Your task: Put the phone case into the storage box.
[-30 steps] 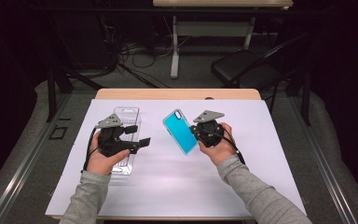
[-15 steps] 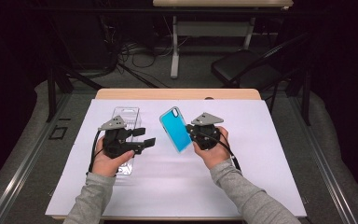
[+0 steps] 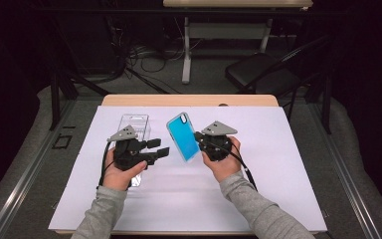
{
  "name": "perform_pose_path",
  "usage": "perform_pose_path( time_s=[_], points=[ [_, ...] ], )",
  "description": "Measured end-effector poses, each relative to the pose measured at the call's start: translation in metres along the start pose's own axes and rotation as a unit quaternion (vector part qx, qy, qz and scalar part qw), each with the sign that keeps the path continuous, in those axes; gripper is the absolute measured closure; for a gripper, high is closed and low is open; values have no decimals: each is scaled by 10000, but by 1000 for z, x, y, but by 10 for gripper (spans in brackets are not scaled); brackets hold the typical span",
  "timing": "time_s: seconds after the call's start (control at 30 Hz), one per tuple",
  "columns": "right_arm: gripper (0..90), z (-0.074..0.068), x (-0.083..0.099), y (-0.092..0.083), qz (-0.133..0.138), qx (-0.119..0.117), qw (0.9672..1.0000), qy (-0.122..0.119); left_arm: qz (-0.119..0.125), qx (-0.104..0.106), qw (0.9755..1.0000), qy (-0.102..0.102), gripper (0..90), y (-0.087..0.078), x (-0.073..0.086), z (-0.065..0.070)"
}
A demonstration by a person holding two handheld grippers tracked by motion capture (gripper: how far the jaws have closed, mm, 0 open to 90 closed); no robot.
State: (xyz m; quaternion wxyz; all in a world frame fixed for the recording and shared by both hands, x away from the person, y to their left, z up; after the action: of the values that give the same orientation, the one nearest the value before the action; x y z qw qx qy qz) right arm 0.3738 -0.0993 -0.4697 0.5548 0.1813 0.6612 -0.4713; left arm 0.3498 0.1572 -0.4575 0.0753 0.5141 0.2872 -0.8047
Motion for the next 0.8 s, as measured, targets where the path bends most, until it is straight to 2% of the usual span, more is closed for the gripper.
perform_pose_path(
  time_s=[0.07,0.13,0.2,0.57,0.7,0.8],
  points=[
    [892,-1,0,0,10,4,10000,-5,16,3,10000,-91,470,1,1,1],
    [892,-1,0,0,27,-1,10000,-7,82,1,9995,-310,471,2,4,2],
    [892,-2,0,0,54,8,10000,-9,138,29,9990,-433,472,3,5,1],
    [892,-6,2,0,68,-23,9999,-85,197,148,9967,-772,553,5,8,0],
    [891,-9,2,1,71,-27,9998,-160,90,249,9949,-969,565,7,10,-1],
    [892,-11,3,1,53,-43,9998,-193,-23,392,9919,-1207,575,9,11,-1]
  ],
)
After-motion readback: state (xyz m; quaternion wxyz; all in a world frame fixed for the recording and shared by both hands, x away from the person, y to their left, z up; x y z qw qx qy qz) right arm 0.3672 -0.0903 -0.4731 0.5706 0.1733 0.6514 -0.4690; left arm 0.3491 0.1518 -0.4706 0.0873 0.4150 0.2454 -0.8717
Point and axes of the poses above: each handheld gripper's, and its own axes: y roughly forward along the jaws, x roughly out of its underside, z roughly to its right, the point moved 1 cm from there along y, roughly forward along the jaws, and after that the axes turned 2 degrees about x, right-handed, at the moved point
